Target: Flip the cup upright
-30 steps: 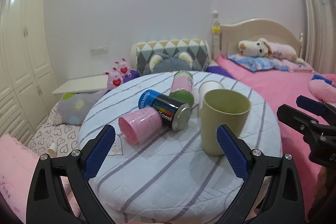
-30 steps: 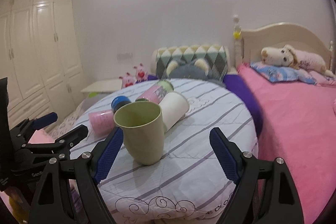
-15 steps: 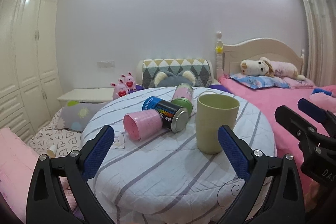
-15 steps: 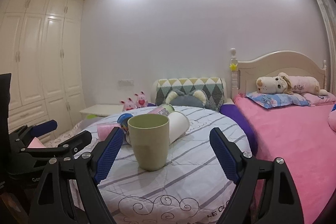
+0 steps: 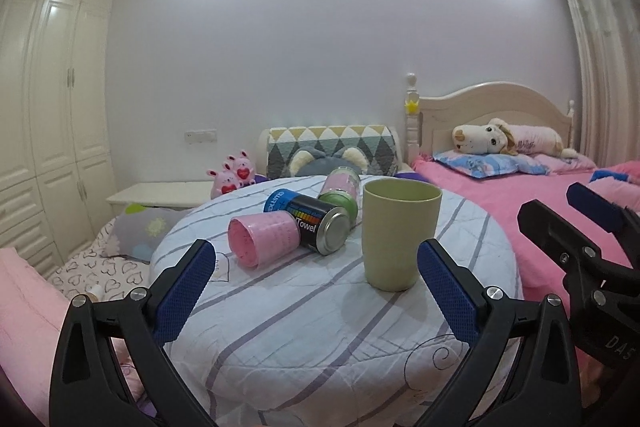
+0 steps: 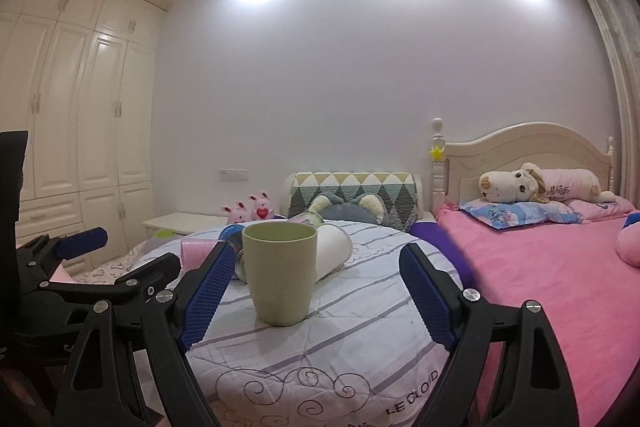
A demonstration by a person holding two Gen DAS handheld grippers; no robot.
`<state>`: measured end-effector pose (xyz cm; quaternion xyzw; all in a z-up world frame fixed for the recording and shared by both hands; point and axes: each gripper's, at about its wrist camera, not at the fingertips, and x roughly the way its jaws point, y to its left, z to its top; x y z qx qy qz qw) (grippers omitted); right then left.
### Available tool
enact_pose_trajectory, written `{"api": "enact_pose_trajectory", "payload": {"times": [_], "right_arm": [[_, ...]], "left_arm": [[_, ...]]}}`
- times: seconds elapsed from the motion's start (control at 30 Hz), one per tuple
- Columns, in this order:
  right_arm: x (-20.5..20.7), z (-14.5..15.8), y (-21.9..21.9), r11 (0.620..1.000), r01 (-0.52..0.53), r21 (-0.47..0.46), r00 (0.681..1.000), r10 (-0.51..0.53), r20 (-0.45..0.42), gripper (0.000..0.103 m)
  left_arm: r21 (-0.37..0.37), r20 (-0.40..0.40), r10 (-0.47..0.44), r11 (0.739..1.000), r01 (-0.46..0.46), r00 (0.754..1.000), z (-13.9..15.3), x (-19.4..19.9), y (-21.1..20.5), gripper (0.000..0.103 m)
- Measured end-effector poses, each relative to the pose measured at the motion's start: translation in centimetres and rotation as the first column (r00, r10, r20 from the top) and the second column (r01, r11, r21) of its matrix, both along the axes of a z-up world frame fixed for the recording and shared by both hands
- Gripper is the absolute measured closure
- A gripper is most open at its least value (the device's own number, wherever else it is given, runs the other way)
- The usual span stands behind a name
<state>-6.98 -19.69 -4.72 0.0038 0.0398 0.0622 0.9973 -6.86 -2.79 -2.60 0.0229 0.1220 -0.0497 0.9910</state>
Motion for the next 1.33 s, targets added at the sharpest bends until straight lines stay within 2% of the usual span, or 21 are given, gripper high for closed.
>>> {"api": "enact_pose_trajectory", "payload": {"times": [0.47, 0.6, 1.33], "right_arm": [[-0.48, -0.02, -0.14, 1.0, -0.005, 0.005, 1.0, 0.005, 0.005, 0.017], [-0.47, -0.01, -0.18, 1.0, -0.009, 0.005, 1.0, 0.009, 0.005, 0.017], [-0.33, 0.03, -0.12, 1.0, 0.012, -0.001, 1.0, -0.012, -0.024, 0.017]], "left_arm": [[-0.01, 0.021, 0.013, 1.0, -0.013, 1.0, 0.4, -0.67, 0.44, 0.001], [-0.025, 0.024, -0.009, 1.0, 0.01, 1.0, 0.38, -0.73, 0.54, 0.001], [-0.017, 0.003, -0.012, 1.0, 0.012, 1.0, 0.4, -0.6, 0.33, 0.001]]}}
